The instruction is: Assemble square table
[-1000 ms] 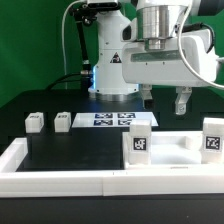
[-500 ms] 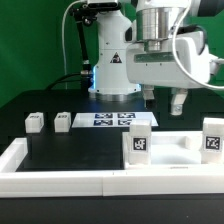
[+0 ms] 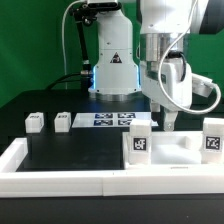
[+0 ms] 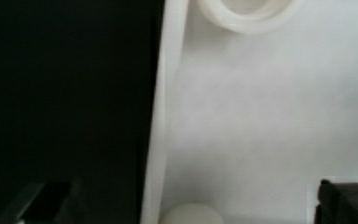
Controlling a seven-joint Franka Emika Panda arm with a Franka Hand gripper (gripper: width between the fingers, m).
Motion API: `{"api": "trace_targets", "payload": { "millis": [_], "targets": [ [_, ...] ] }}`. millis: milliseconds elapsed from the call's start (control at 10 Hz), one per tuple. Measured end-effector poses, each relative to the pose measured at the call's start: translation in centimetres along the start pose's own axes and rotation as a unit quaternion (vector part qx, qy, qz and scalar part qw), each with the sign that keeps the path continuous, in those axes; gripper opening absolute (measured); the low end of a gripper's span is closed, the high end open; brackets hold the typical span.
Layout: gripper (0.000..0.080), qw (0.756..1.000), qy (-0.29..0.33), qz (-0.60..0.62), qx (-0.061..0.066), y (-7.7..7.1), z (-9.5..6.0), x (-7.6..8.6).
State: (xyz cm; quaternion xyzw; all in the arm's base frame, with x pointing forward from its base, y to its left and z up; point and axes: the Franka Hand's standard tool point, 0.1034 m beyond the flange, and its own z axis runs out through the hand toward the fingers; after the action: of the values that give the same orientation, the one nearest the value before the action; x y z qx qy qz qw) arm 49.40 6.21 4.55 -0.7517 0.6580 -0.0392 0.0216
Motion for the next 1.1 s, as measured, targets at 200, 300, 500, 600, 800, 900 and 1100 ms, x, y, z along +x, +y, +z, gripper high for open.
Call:
{"api": "trace_targets", "payload": {
  "millis": [200, 300, 500, 600, 800, 900, 1100],
  "targets": [
    [0.0649, 1.000, 0.000, -0.001, 0.000, 0.0, 0.1, 0.0],
    [0.0649, 1.000, 0.001, -0.001, -0.001, 0.1, 0.1, 0.0],
    [0.0649, 0.999, 0.005, 0.034, -0.003, 1.1, 1.1, 0.2],
    [0.0649, 0.999, 0.004, 0.043, -0.008, 1.7, 1.5, 0.0],
    [0.0649, 0.999, 0.010, 0.044, -0.010, 2.1, 2.2, 0.0],
    [0.0649, 0.999, 0.012, 0.042, -0.012, 2.2, 2.6, -0.1],
    [0.0649, 0.999, 0.014, 0.038, -0.015, 2.3, 2.9, -0.2]
  ]
}}
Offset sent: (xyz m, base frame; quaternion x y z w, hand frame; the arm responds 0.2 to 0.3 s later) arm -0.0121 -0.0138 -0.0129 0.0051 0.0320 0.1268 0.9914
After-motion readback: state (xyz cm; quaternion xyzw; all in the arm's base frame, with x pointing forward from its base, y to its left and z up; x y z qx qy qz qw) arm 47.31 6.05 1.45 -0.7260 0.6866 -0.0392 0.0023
